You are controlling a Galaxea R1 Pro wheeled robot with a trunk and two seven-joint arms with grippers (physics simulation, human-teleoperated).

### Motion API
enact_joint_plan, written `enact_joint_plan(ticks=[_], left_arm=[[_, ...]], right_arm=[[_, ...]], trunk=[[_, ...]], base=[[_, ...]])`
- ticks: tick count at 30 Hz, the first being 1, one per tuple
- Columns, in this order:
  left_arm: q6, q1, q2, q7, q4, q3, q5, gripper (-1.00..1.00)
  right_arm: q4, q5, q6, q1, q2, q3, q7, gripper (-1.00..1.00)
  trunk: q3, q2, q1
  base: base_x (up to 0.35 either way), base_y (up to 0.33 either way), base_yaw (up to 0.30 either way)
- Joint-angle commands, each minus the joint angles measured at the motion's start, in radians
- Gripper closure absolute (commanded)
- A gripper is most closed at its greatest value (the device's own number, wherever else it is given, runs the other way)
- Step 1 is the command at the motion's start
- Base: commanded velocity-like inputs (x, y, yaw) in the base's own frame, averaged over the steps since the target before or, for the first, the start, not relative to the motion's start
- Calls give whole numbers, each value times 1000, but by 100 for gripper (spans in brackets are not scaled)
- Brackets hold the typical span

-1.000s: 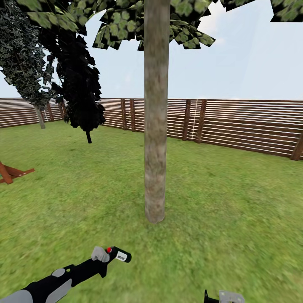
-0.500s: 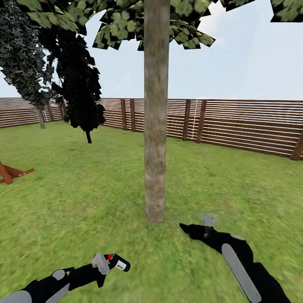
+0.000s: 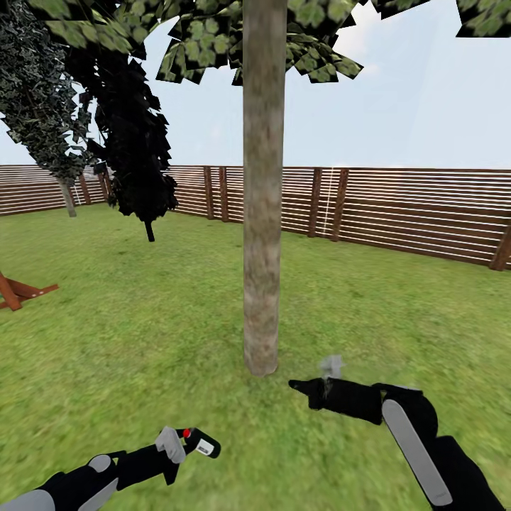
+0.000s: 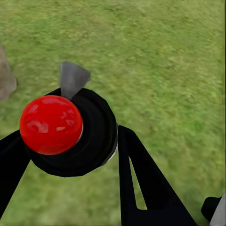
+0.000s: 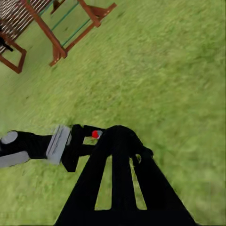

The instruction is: In the garden, pick up the pesticide atomizer on the floor and spray pesticide onto both trees until each tree trunk is fully covered.

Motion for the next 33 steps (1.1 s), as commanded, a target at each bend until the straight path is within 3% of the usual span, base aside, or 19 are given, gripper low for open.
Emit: enact_joint_plan(ticks=[1,3,6,10,12,15,17,23,25,27,33], left_arm=[[-4,-2,0,-3,-2,-8,9,100],[-5,-2,0,-4,-5,-8,7,100],[-15,-2,-1,-4,-6,-8,-13,100],[-24,-2,-4,14,-3,-8,-114,100],[-24,-2,-5,32,-3,-8,-180,100],[-20,-2,-8,40,-3,-8,-236,100],[-17,-6,-15,43,-6,-9,-293,100],[-15,-8,-90,53,-7,-8,-451,100],[-15,-8,-98,55,-10,-8,-471,100],[-9,-10,-108,58,-31,-8,-483,100],[10,-9,-127,64,-73,-8,-491,100]], right_arm=[[-1,9,33,-9,-2,-7,82,100],[-1,9,69,-24,-8,-42,190,100],[-1,8,95,-45,-16,-62,268,100],[-1,15,95,-56,-19,-46,303,100],[-1,21,95,-58,-20,-40,309,100],[-1,25,95,-62,-20,-38,312,100],[-1,26,95,-67,-20,-41,310,100],[9,53,95,-98,-15,-36,289,100],[13,65,95,-100,-10,-28,282,100],[24,72,95,-101,-6,10,261,100],[41,76,95,-102,9,60,196,100]], trunk=[[-2,-2,0],[-2,-2,0],[-2,-2,0],[-2,-2,0],[-2,-2,0],[-2,-2,0],[-2,-2,0],[-2,-2,0],[-2,-2,0],[-2,-2,0],[-2,-2,0]], base=[[0,0,0],[0,0,0],[0,0,0],[0,0,0],[0,0,0],[0,0,0],[0,0,0],[0,0,0],[0,0,0],[0,0,0],[0,0,0]])
